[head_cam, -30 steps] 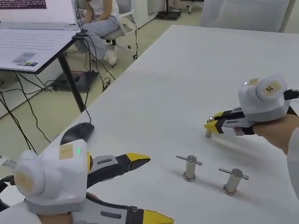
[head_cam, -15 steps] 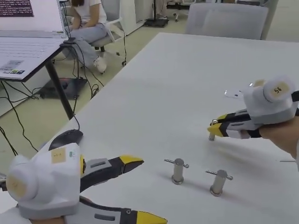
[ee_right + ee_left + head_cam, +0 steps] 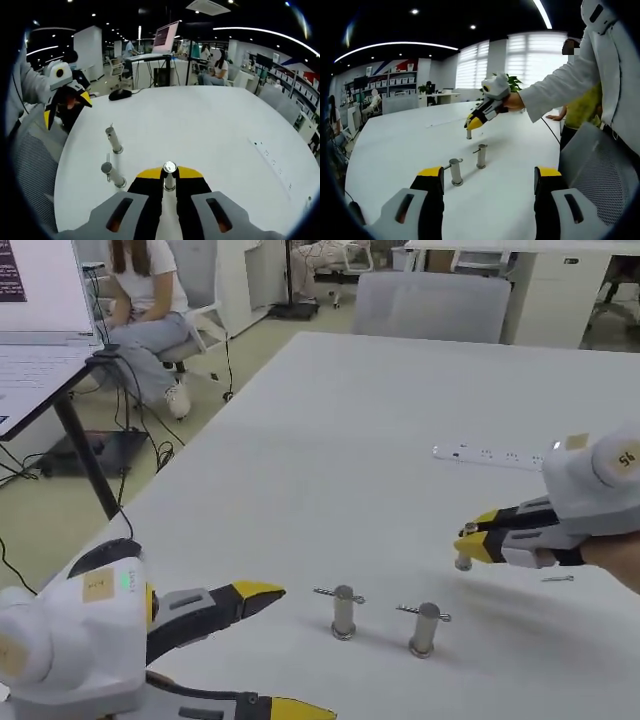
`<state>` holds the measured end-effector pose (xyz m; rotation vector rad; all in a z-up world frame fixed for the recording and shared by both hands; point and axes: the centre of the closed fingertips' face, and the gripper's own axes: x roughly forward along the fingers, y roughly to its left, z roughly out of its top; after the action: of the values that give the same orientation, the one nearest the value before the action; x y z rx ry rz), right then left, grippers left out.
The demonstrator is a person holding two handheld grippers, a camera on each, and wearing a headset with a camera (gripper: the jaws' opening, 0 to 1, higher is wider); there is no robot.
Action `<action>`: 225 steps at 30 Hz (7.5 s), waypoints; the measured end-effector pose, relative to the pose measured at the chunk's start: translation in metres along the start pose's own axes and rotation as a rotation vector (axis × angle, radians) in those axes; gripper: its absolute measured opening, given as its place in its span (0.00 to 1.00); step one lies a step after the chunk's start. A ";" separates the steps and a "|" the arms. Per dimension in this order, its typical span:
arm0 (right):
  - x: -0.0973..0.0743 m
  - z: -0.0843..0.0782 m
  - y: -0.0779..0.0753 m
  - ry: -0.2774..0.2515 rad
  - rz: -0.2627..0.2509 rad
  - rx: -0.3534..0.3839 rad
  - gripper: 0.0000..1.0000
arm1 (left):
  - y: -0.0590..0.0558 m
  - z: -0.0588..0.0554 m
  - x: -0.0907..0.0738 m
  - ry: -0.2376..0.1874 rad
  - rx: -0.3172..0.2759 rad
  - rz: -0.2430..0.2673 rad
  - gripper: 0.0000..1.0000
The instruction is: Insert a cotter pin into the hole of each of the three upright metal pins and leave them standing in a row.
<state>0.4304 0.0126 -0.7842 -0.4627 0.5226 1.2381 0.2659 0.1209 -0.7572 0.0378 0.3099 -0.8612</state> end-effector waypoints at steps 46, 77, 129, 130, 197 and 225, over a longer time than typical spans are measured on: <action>-0.022 -0.068 0.123 0.011 -0.078 0.113 0.09 | -0.026 0.009 0.021 -0.006 0.026 -0.082 0.72; -0.038 -0.066 0.131 -0.021 -0.042 0.137 0.30 | -0.028 0.009 0.024 -0.008 0.023 -0.090 0.71; -0.052 -0.121 -0.082 0.430 -0.063 -0.127 0.12 | -0.013 -0.011 0.013 0.016 -0.051 -0.031 0.69; -0.051 -0.122 -0.083 0.437 -0.053 -0.133 0.12 | -0.013 -0.011 0.013 0.016 -0.051 -0.029 0.69; -0.059 -0.095 -0.054 0.556 0.148 -0.445 0.01 | -0.012 0.008 0.013 -0.002 -0.024 -0.026 0.66; -0.103 -0.029 0.076 0.439 0.189 -0.496 0.01 | -0.052 0.034 0.036 -0.041 0.043 -0.134 0.64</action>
<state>0.3289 -0.0626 -0.7490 -1.1425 0.6377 1.4580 0.2576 0.0552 -0.7303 0.0399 0.2572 -1.0001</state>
